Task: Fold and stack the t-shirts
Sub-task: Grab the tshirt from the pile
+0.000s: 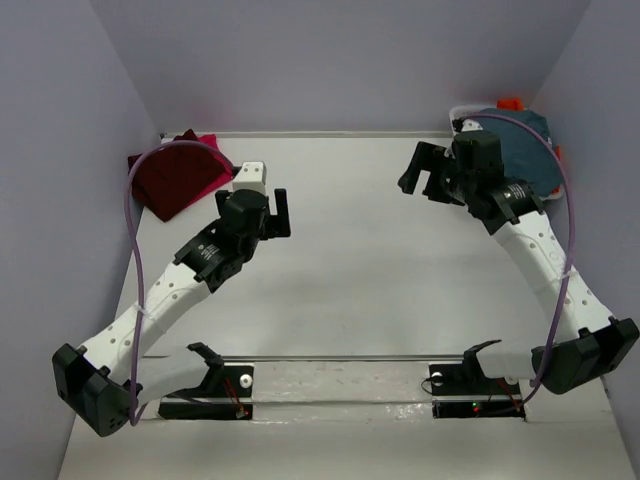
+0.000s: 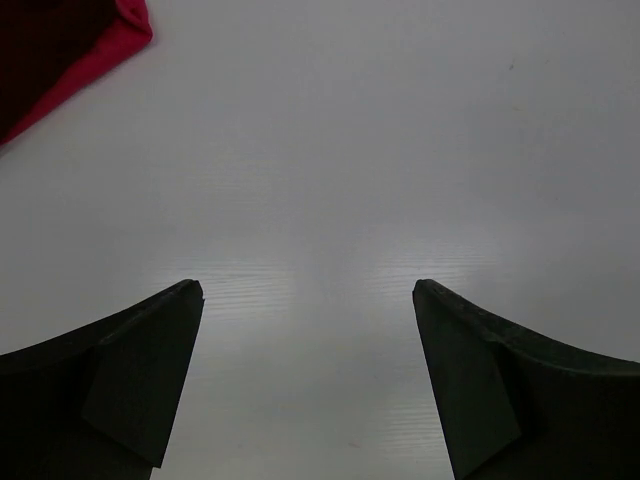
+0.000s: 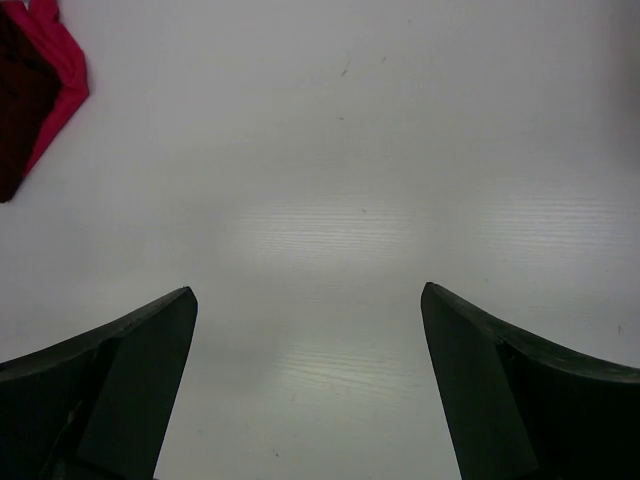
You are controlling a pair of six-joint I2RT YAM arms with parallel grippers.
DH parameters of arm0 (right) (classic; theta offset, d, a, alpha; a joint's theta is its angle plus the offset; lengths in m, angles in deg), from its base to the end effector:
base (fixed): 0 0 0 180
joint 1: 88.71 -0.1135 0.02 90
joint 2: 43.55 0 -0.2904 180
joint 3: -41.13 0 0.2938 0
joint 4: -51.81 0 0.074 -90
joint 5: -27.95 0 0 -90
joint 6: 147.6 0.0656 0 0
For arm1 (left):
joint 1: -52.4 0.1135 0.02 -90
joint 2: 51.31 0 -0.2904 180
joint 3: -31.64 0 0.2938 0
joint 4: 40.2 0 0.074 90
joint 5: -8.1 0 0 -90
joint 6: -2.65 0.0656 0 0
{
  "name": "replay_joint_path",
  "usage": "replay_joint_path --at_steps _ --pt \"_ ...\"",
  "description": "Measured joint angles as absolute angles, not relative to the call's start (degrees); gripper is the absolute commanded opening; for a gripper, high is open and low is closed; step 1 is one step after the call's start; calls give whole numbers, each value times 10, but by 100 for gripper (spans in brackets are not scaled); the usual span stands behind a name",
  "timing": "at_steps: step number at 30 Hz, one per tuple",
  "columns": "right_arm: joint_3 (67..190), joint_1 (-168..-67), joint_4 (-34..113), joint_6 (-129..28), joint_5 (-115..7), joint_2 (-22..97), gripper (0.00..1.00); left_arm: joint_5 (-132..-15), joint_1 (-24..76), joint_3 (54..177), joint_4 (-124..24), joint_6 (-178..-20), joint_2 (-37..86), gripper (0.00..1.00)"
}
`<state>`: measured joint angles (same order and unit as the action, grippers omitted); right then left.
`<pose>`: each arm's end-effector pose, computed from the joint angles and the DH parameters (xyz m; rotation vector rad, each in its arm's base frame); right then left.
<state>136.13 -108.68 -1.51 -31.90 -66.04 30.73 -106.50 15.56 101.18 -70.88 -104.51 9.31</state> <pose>0.3151 0.1096 0.4219 0.1493 2.1587 0.3902 0.2500 -0.1532 0.3626 0.0481 1.9199 -0.2153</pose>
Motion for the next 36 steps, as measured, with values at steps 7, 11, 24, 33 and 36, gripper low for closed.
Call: replay_joint_path --at_steps 7,11,24,33,36 --pt "1339 -1087 0 -318 -667 278 100 -1058 159 1005 -706 -1044 95 99" --pt "1382 -1087 -9 -319 -692 294 100 -1049 165 1005 -704 -1044 101 99" --pt "1626 -918 -59 -322 -772 495 100 -1001 199 1056 -708 -1048 159 99" --pt "1752 -826 -108 -278 -773 665 99 -976 206 1297 -726 -1060 319 99" --pt "1762 -810 -111 -270 -777 694 99 -974 207 1348 -737 -1060 366 99"
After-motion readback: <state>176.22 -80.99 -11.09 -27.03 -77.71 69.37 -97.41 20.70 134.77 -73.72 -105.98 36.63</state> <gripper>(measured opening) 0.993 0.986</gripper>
